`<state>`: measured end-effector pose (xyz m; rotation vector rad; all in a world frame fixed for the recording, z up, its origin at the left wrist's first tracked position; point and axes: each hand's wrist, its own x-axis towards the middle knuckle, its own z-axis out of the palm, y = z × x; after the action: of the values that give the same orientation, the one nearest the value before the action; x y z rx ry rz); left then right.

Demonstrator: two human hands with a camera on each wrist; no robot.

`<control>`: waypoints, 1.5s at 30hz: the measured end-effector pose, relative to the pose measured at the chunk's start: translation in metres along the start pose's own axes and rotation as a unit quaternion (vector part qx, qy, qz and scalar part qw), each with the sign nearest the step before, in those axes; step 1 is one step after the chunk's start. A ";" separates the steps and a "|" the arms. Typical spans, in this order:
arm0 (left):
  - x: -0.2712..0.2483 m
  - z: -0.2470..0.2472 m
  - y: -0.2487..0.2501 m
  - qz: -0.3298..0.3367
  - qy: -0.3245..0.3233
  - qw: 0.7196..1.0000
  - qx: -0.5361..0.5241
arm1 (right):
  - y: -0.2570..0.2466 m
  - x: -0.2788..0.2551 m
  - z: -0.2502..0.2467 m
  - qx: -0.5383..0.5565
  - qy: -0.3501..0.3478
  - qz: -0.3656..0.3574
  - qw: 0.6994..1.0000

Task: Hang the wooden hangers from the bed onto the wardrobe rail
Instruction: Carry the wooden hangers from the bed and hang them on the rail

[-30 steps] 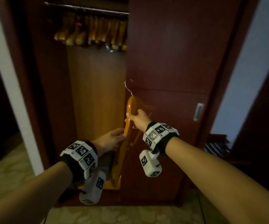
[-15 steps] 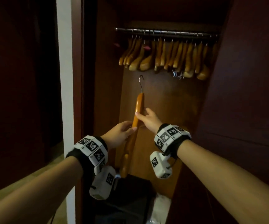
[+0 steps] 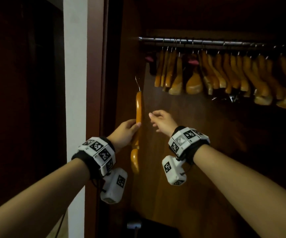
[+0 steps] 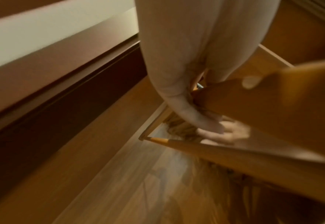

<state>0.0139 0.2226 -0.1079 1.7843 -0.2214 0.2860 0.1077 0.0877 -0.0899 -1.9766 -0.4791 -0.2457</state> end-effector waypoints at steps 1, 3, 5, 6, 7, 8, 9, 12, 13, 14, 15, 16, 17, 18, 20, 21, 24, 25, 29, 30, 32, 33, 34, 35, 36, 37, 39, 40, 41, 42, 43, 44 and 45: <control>0.010 -0.006 0.001 0.009 -0.002 1.000 0.005 | -0.003 0.009 0.005 0.009 -0.003 0.002 1.000; 0.030 -0.012 0.002 0.029 -0.007 0.999 0.022 | -0.008 0.027 0.012 0.039 0.000 -0.002 0.999; 0.047 -0.016 0.002 0.051 -0.004 0.998 0.034 | -0.015 0.052 0.017 0.073 0.000 -0.002 0.997; 0.056 -0.018 0.002 0.061 0.000 0.997 0.037 | -0.019 0.064 0.019 0.096 -0.009 0.000 0.995; 0.064 -0.020 0.003 0.069 0.008 0.997 0.040 | -0.022 0.075 0.020 0.117 -0.025 0.002 0.993; 0.071 -0.024 0.004 0.075 0.020 0.996 0.039 | -0.024 0.088 0.022 0.130 -0.038 0.001 0.991; 0.077 -0.027 0.006 0.075 0.035 0.996 0.033 | -0.026 0.100 0.024 0.139 -0.046 -0.003 0.989; 0.093 -0.042 0.011 0.049 0.057 0.997 0.000 | -0.033 0.130 0.031 0.171 -0.036 -0.013 0.985; 0.096 -0.047 0.013 0.036 0.053 0.998 -0.005 | -0.036 0.138 0.033 0.178 -0.023 -0.020 0.984; 0.098 -0.050 0.014 0.024 0.045 0.999 -0.007 | -0.038 0.147 0.036 0.180 -0.010 -0.026 0.983; 0.099 -0.052 0.017 0.015 0.042 0.999 -0.003 | -0.040 0.153 0.037 0.182 -0.001 -0.032 0.983; 0.100 -0.054 0.019 0.011 0.049 0.999 0.009 | -0.042 0.159 0.039 0.188 0.004 -0.038 0.982; 0.101 -0.054 0.022 0.011 0.066 0.997 0.030 | -0.044 0.163 0.040 0.198 0.005 -0.046 0.979; 0.104 -0.053 0.024 0.016 0.091 0.994 0.051 | -0.046 0.166 0.041 0.211 0.006 -0.056 0.976; 0.109 -0.048 0.028 0.044 0.143 0.986 0.070 | -0.051 0.173 0.045 0.227 0.006 -0.081 0.971; 0.113 -0.045 0.031 0.059 0.159 0.983 0.071 | -0.054 0.174 0.045 0.228 0.004 -0.091 0.969; 0.129 -0.041 0.046 0.082 0.189 0.977 0.061 | -0.055 0.186 0.043 0.219 -0.007 -0.102 0.970; 0.136 -0.042 0.052 0.086 0.194 0.976 0.051 | -0.052 0.189 0.040 0.207 -0.004 -0.102 0.973; 0.169 -0.047 0.074 0.083 0.194 0.976 0.052 | -0.031 0.185 0.025 0.161 0.022 -0.096 0.982; 0.178 -0.047 0.078 0.081 0.192 0.977 0.055 | -0.025 0.182 0.021 0.147 0.020 -0.090 0.985; 0.196 -0.045 0.083 0.085 0.194 0.975 0.061 | -0.014 0.179 0.016 0.143 0.009 -0.055 0.988; 0.204 -0.044 0.085 0.088 0.195 0.974 0.073 | -0.010 0.178 0.015 0.147 0.002 -0.036 0.988; 0.212 -0.044 0.087 0.093 0.196 0.972 0.089 | -0.006 0.178 0.013 0.149 -0.001 -0.021 0.989; 0.218 -0.045 0.089 0.098 0.197 0.970 0.103 | -0.004 0.178 0.011 0.147 0.002 -0.012 0.989; 0.223 -0.045 0.092 0.104 0.197 0.968 0.114 | -0.001 0.179 0.009 0.147 0.005 -0.010 0.989; 0.228 -0.045 0.094 0.111 0.198 0.966 0.127 | 0.000 0.179 0.006 0.149 0.005 -0.009 0.989; 0.236 -0.045 0.101 0.129 0.194 0.961 0.151 | 0.003 0.181 -0.001 0.155 0.001 0.000 0.988; 0.240 -0.045 0.104 0.135 0.191 0.959 0.158 | 0.004 0.181 -0.006 0.159 -0.005 0.008 0.987; 0.243 -0.044 0.105 0.135 0.189 0.959 0.162 | 0.003 0.180 -0.010 0.157 -0.015 0.020 0.987; 0.245 -0.044 0.106 0.132 0.190 0.960 0.160 | 0.003 0.180 -0.013 0.148 -0.029 0.032 0.988; 0.247 -0.043 0.106 0.127 0.189 0.961 0.155 | 0.004 0.180 -0.015 0.136 -0.043 0.038 0.989; 0.250 -0.044 0.103 0.123 0.186 0.963 0.150 | 0.006 0.181 -0.017 0.131 -0.047 0.035 0.990; 0.251 -0.044 0.101 0.119 0.181 0.965 0.149 | 0.007 0.180 -0.019 0.133 -0.041 0.032 0.990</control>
<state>0.2190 0.2433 0.0725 1.9624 -0.1359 0.8466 0.2731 0.1086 -0.0193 -1.7418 -0.4756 -0.0560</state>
